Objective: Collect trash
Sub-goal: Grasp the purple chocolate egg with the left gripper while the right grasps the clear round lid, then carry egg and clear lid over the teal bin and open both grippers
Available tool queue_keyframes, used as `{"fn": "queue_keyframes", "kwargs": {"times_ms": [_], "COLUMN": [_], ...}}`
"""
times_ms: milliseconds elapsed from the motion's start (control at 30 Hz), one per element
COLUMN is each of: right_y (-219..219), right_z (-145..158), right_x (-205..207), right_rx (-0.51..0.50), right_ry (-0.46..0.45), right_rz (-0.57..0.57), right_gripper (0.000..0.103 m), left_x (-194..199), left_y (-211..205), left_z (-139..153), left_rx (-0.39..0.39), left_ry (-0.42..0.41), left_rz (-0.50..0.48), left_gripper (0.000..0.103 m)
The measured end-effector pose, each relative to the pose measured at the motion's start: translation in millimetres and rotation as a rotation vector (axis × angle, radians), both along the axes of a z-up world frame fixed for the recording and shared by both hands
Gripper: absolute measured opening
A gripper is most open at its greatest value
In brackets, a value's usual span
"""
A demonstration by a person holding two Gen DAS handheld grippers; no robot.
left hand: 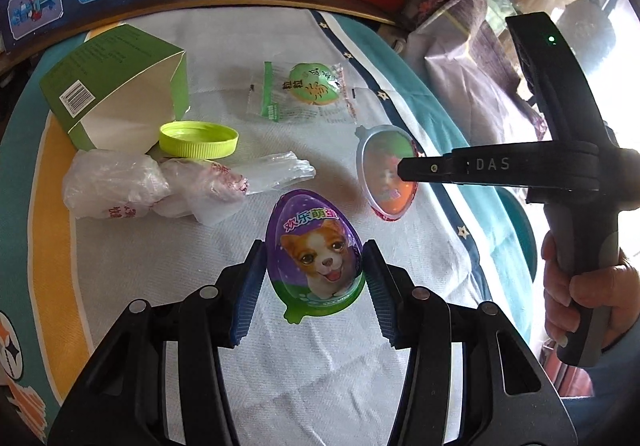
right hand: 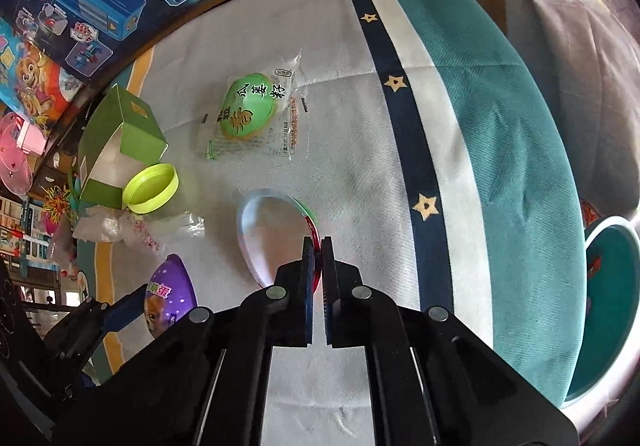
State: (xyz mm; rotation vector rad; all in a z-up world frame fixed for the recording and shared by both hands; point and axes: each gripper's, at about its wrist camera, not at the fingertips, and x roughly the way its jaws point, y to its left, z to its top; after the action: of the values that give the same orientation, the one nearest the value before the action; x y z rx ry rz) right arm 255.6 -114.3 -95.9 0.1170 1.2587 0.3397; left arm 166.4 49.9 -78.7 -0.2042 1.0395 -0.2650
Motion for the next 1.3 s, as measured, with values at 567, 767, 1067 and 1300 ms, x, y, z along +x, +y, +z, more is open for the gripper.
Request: {"fn": "queue_keyframes", "kwargs": {"times_ms": [567,767,1067,1300], "right_y": [-85,-132,-222,-285], "right_z": [49,61,58,52], "right_x": [-68,-83,-110,-135], "right_rx": [0.139,0.161,0.186,0.199], "right_ry": [-0.064,-0.105,-0.116,-0.139], "right_rz": [-0.063,-0.138,-0.289,-0.415], "right_gripper": [0.004,0.004,0.004,0.004], "left_x": [-14,-14,-15,-17], "left_y": [-79,-116,-187,-245], "left_z": [33,40,49,53], "left_rx": [0.071,0.099,0.146,0.159], "left_ry": [-0.046,-0.050,-0.066,-0.079], "left_rz": [-0.141,-0.207,-0.328,-0.436], "left_gripper": [0.051,0.051,0.051,0.051]}}
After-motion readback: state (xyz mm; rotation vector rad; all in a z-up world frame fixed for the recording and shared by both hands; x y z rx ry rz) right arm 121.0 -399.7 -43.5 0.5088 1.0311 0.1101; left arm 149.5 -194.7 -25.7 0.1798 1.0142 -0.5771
